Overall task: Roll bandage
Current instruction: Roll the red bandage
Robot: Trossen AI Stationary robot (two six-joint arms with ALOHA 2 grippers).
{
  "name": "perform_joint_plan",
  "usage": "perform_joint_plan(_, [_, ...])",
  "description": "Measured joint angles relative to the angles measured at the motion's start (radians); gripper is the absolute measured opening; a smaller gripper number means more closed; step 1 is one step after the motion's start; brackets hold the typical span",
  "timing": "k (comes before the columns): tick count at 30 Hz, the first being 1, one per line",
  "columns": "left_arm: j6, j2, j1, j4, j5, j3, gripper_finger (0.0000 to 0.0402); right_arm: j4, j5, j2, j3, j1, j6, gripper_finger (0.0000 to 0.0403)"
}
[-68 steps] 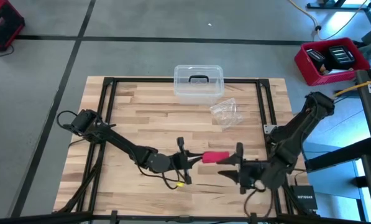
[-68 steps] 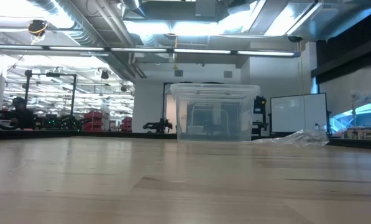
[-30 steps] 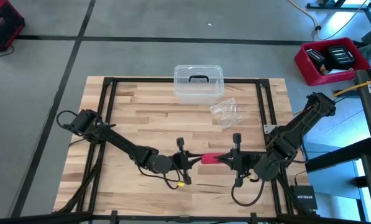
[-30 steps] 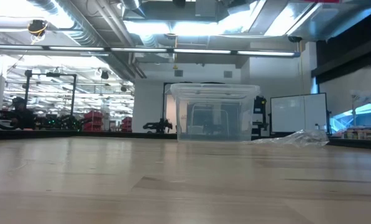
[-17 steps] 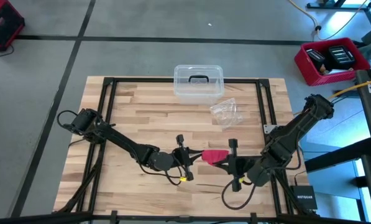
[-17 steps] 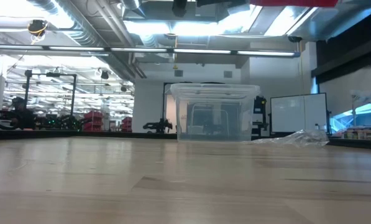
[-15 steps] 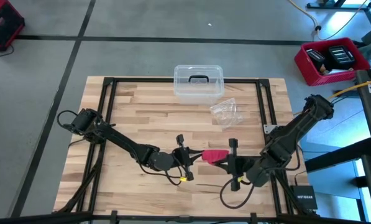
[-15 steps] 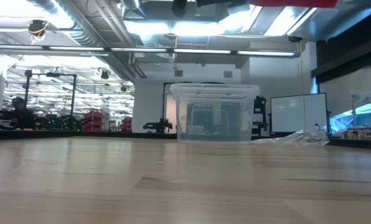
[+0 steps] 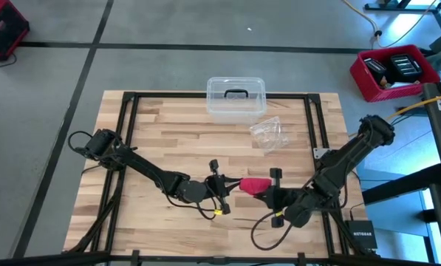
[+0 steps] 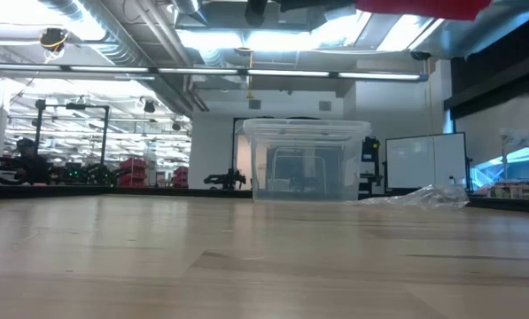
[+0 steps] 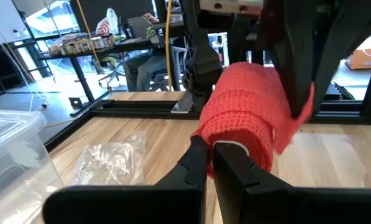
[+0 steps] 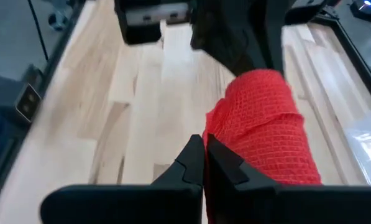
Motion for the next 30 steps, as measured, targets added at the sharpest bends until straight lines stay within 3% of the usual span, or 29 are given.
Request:
perform_joint_plan(11, [0.006, 0.001, -0.002, 0.001, 0.008, -0.001, 0.0005, -0.012, 0.006, 0.038, 0.0, -0.001, -0.005, 0.0018])
perform_joint_plan(16, [0.006, 0.001, -0.001, 0.005, 0.048, -0.001, 0.0005, -0.005, 0.029, 0.038, 0.0, -0.005, -0.015, 0.0075])
perform_joint_plan(23, [0.01, 0.001, -0.001, 0.001, 0.052, -0.001, 0.0005, -0.006, -0.025, 0.038, 0.005, -0.014, -0.068, 0.0166])
perform_joint_plan(30, [0.01, 0.001, -0.002, 0.001, 0.06, -0.001, 0.0005, 0.012, -0.07, 0.037, 0.013, -0.013, -0.095, 0.0197])
